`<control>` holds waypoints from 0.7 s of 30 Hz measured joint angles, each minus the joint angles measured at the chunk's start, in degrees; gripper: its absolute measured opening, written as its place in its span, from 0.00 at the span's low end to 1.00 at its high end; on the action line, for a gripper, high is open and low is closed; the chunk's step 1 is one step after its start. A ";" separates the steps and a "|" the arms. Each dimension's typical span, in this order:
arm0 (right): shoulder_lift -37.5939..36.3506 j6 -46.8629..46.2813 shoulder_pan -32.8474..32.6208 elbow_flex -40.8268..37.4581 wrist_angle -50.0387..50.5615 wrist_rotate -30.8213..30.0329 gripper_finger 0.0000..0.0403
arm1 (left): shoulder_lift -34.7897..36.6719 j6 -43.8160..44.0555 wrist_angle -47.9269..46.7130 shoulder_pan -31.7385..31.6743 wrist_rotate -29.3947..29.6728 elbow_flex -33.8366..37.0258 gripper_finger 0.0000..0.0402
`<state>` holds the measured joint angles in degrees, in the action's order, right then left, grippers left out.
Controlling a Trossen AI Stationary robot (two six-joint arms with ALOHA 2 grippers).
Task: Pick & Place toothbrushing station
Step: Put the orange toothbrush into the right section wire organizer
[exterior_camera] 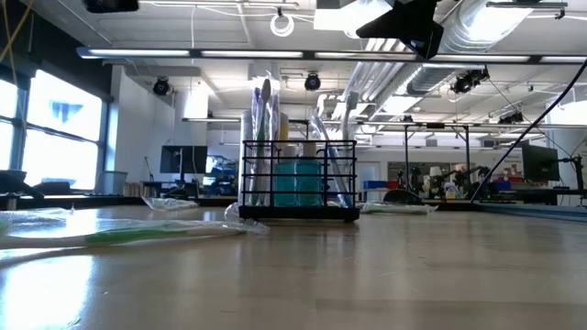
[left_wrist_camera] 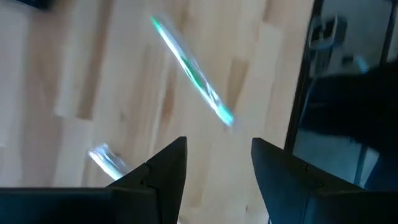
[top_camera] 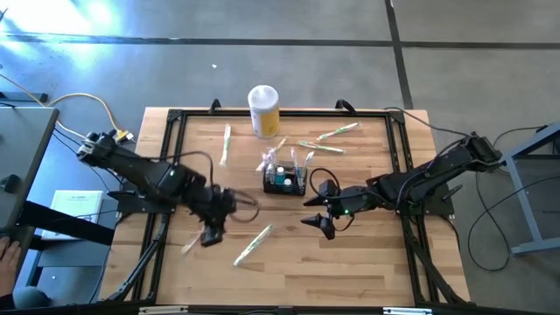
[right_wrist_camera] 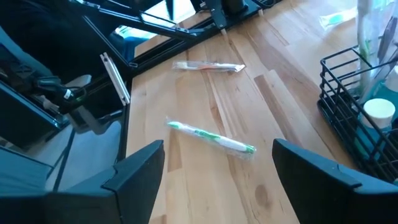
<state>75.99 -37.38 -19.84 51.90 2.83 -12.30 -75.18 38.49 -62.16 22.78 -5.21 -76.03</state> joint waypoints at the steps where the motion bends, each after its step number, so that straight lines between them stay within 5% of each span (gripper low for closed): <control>1: 0.17 0.02 0.05 0.00 -0.02 0.00 0.72 | 0.00 0.73 -0.01 1.32 0.02 0.65 0.44; 13: 1.34 1.13 0.11 0.00 -0.04 -1.24 0.72 | -0.04 5.58 6.47 10.04 2.95 10.05 0.44; 21: 1.46 0.91 0.09 0.00 0.02 -1.07 0.72 | -0.04 14.47 -2.24 10.61 4.70 16.17 0.44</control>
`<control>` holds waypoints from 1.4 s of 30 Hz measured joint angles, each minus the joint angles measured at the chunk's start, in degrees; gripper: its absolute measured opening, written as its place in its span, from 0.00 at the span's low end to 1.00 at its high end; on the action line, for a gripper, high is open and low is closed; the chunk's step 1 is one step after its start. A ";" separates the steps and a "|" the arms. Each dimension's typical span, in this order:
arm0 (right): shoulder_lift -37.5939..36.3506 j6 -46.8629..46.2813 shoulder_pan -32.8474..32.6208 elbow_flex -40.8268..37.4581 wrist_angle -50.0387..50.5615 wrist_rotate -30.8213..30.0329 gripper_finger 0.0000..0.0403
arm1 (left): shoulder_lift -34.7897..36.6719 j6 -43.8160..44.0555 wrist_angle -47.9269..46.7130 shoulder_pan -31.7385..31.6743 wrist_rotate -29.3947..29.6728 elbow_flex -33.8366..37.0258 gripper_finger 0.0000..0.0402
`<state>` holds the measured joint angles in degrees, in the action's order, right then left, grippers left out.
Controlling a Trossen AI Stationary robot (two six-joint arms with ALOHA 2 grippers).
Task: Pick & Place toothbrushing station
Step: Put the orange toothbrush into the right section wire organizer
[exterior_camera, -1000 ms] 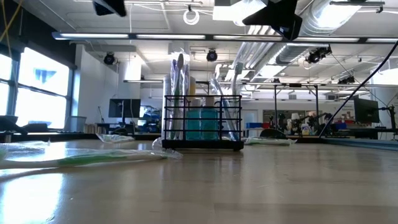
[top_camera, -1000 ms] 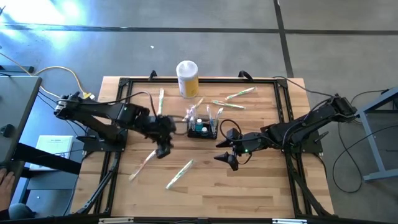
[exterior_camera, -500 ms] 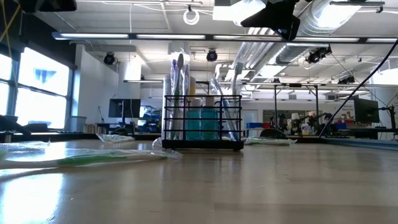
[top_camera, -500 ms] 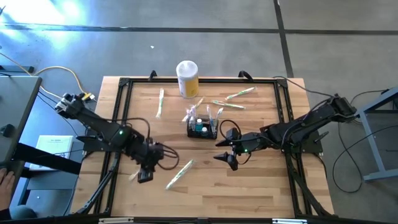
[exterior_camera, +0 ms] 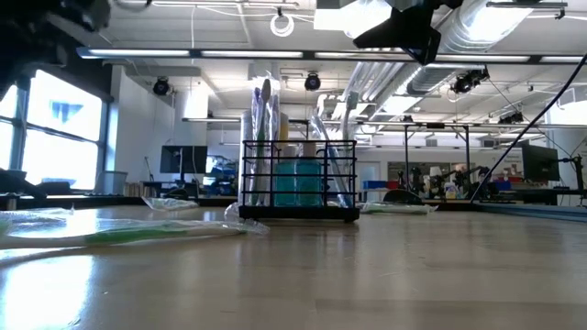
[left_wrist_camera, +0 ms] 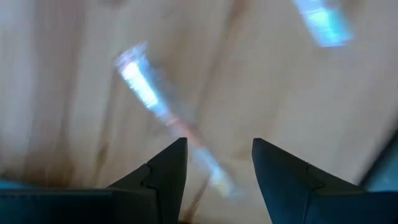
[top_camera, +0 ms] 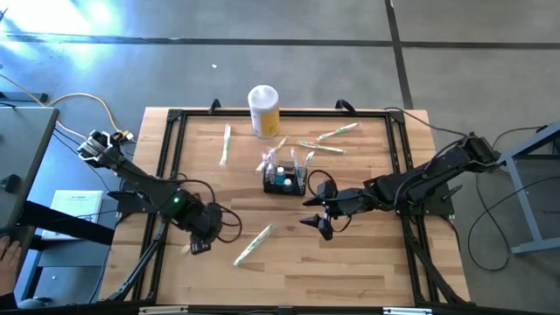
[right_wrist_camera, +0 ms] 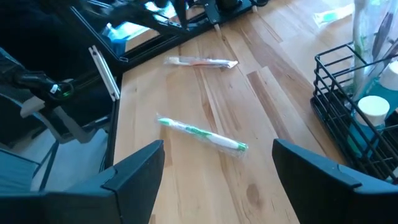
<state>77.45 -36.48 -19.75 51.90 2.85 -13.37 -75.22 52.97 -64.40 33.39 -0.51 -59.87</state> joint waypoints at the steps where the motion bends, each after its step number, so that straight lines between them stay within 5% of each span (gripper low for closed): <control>1: 0.00 -0.50 0.00 0.00 0.00 0.01 0.72 | 0.00 1.98 -0.92 0.00 0.02 1.01 0.44; 14: 0.00 -1.22 0.00 0.00 -0.01 0.01 0.72 | 0.00 9.93 16.72 0.02 -4.72 15.86 0.44; 42: -0.04 -1.46 0.04 0.00 -0.04 -0.36 0.72 | -0.02 14.36 15.72 0.02 -1.21 16.45 0.44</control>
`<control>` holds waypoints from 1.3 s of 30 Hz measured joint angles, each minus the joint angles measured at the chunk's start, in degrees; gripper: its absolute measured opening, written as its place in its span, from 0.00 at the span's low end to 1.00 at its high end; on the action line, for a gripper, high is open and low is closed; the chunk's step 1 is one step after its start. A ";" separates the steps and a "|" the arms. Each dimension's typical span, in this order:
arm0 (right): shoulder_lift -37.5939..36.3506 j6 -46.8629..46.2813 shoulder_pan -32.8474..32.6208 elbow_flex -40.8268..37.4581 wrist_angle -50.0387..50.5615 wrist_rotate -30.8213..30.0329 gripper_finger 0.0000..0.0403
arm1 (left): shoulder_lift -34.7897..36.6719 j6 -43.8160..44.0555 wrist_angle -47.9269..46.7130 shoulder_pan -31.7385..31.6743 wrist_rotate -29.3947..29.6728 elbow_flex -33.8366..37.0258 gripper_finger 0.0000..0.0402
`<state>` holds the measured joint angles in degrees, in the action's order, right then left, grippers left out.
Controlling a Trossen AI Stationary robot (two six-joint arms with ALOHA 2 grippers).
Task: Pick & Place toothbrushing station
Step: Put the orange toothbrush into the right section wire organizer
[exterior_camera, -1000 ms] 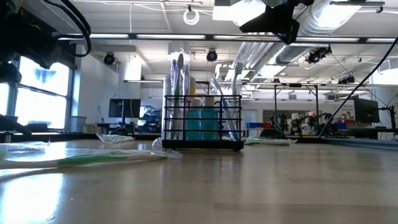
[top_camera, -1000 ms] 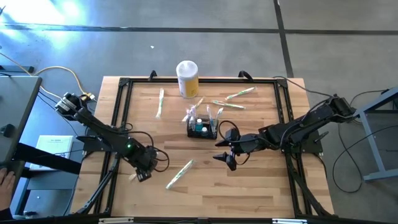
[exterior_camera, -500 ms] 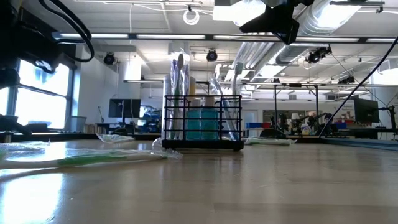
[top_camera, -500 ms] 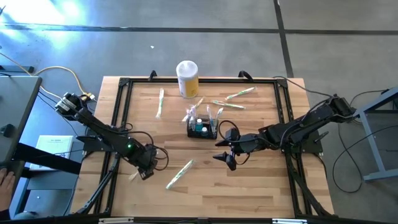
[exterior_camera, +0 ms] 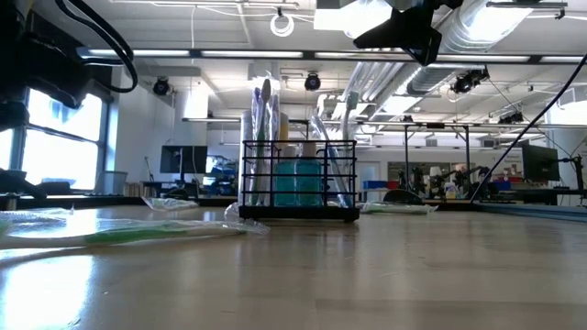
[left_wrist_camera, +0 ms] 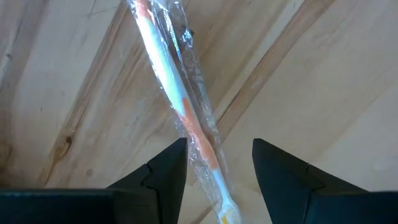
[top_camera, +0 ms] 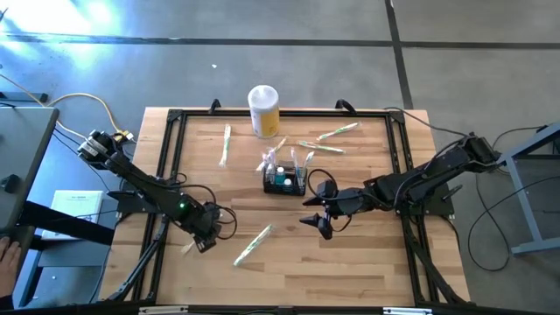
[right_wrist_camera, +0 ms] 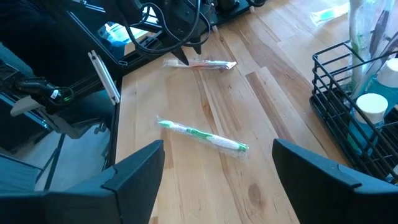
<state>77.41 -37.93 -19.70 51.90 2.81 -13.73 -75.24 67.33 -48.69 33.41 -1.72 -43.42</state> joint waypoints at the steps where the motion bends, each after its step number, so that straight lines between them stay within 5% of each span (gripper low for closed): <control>1: 0.00 0.00 0.00 0.00 0.00 -0.30 0.72 | 0.00 0.01 -0.02 0.00 0.14 0.00 0.44; 39: 0.00 -4.11 0.00 0.00 0.00 -1.08 0.72 | 0.00 -0.39 1.65 0.00 2.23 0.04 0.44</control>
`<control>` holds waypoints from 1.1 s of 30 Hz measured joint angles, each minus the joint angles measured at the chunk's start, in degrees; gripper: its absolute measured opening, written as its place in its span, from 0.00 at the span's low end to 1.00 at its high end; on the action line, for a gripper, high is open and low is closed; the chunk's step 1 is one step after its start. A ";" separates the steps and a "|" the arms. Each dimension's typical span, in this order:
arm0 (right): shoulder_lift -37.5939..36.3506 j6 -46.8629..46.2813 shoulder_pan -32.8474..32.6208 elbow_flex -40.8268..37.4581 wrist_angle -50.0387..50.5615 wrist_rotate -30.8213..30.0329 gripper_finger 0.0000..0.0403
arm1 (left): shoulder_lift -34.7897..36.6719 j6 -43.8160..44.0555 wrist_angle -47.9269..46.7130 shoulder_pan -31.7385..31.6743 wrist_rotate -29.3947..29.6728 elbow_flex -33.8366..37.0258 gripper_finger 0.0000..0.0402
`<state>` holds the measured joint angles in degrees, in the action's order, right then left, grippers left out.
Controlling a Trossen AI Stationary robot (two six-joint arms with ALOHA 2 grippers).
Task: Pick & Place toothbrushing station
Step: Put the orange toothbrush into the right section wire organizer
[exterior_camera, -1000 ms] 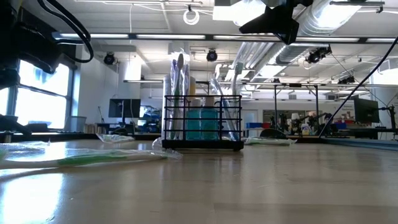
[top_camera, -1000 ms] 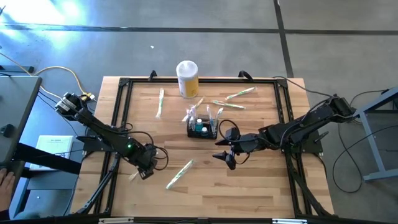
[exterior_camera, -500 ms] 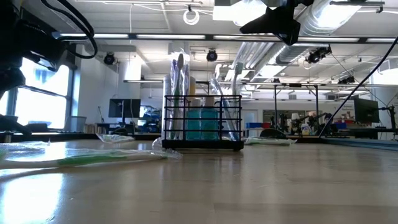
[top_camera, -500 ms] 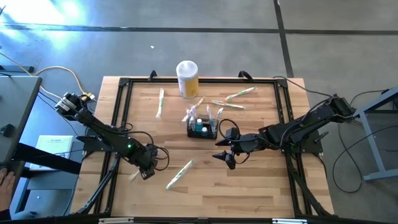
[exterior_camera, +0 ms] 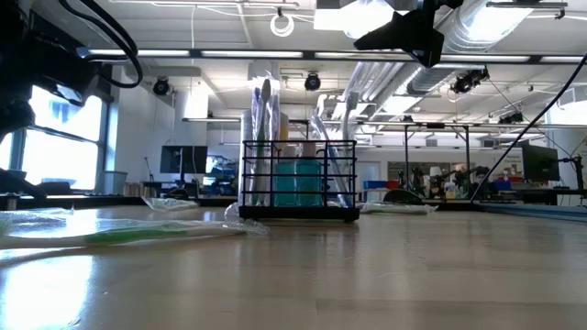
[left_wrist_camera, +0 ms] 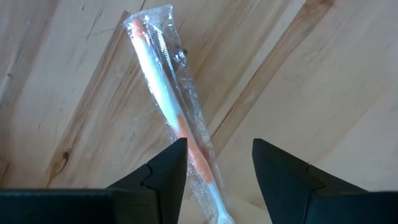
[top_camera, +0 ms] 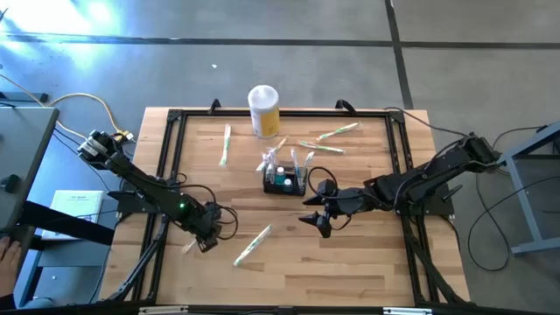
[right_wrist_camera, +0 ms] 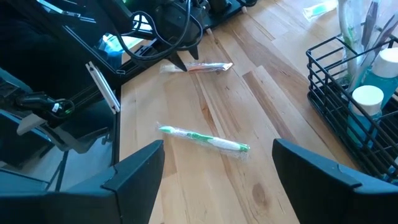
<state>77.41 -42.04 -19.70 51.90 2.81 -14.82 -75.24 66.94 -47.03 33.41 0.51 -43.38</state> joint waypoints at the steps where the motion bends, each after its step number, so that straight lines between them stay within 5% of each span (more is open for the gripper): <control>1: 0.00 0.00 0.00 0.00 0.00 0.00 0.72 | 0.00 0.40 -0.11 0.00 0.00 0.00 0.44; 25: 1.98 -0.20 0.37 0.02 -0.51 0.08 0.72 | -0.04 2.80 -1.05 -0.02 -1.92 0.00 0.44; 33: 3.63 -0.42 0.37 0.04 -2.45 0.88 0.72 | -0.09 5.37 5.72 0.00 -4.01 6.56 0.44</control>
<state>81.03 -42.46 -19.33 51.94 0.36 -13.94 -75.33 72.30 -41.31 33.41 -3.50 -36.81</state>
